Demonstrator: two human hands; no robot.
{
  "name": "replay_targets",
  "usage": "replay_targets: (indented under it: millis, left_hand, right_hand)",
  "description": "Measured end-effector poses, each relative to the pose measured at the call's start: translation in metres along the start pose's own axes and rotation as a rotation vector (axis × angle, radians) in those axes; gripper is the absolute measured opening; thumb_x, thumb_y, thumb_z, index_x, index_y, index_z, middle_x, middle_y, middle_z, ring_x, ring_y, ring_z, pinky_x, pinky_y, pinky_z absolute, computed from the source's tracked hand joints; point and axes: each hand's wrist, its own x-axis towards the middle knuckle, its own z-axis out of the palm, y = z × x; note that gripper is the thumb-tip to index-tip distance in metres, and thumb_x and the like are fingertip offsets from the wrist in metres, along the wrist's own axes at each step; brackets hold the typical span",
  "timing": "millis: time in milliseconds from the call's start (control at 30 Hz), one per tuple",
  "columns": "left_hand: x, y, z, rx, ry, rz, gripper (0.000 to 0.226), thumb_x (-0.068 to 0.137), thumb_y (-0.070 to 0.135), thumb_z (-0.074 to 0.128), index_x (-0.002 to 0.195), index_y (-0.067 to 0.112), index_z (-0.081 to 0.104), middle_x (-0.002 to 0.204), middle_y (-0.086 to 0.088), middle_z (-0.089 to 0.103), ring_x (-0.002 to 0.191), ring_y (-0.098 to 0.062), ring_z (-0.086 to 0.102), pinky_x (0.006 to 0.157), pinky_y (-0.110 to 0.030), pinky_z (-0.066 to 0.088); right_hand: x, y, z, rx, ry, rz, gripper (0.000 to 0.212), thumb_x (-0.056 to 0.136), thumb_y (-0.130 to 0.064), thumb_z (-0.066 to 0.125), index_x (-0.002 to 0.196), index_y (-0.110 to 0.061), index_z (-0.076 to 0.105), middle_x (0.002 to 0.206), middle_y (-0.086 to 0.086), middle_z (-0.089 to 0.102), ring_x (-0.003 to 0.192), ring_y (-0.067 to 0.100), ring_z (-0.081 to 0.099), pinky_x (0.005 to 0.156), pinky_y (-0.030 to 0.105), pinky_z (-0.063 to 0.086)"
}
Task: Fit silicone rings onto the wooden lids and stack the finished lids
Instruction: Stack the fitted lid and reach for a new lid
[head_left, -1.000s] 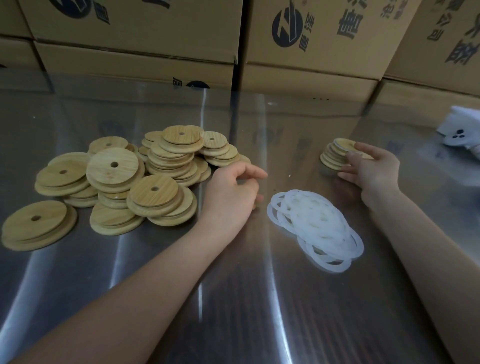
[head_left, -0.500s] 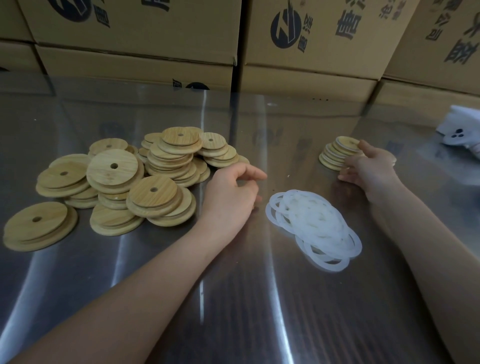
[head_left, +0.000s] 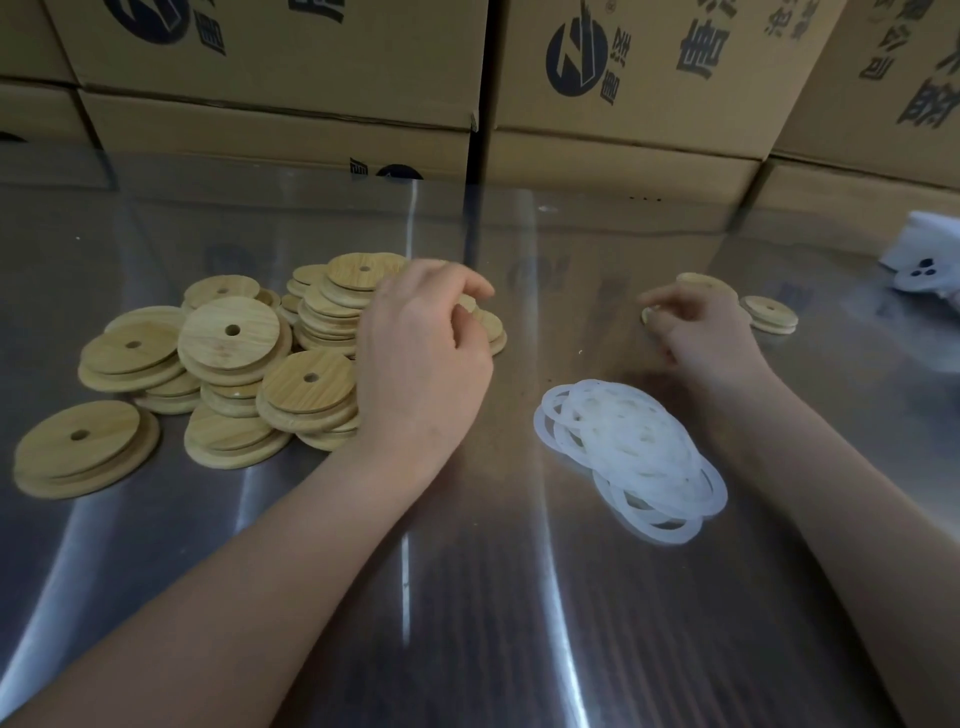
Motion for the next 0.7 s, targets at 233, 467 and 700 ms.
replay_targets:
  millis: [233, 467, 700]
  left_hand:
    - [0.014, -0.011, -0.017, 0.323, 0.042, -0.034, 0.03, 0.085, 0.01, 0.058, 0.113, 0.018, 0.064, 0.124, -0.004, 0.057, 0.126, -0.028, 0.046, 0.107, -0.049, 0.032]
    - [0.02, -0.023, -0.018, 0.547, -0.158, -0.16, 0.046, 0.091, 0.024, 0.054, 0.137, 0.022, 0.051, 0.149, -0.011, 0.042, 0.143, -0.035, 0.028, 0.113, -0.062, 0.022]
    - [0.019, -0.023, -0.019, 0.588, -0.199, -0.152, 0.046, 0.091, 0.023, 0.056, 0.137, 0.017, 0.05, 0.147, -0.013, 0.043, 0.137, -0.039, 0.036, 0.108, -0.058, 0.033]
  right_hand:
    - [-0.019, -0.024, 0.004, -0.075, -0.29, -0.126, 0.012, 0.093, -0.015, 0.063, 0.097, -0.017, 0.074, 0.085, 0.001, 0.07, 0.076, 0.01, 0.06, 0.077, 0.025, 0.049]
    - [-0.026, -0.033, -0.001, -0.089, -0.501, -0.066, 0.022, 0.09, -0.007, 0.06, 0.09, -0.02, 0.078, 0.091, -0.001, 0.074, 0.085, 0.011, 0.068, 0.075, 0.02, 0.055]
    - [-0.03, -0.037, -0.003, -0.081, -0.602, -0.089, 0.025, 0.085, 0.001, 0.06, 0.08, -0.016, 0.078, 0.085, -0.016, 0.066, 0.076, 0.003, 0.064, 0.064, 0.013, 0.048]
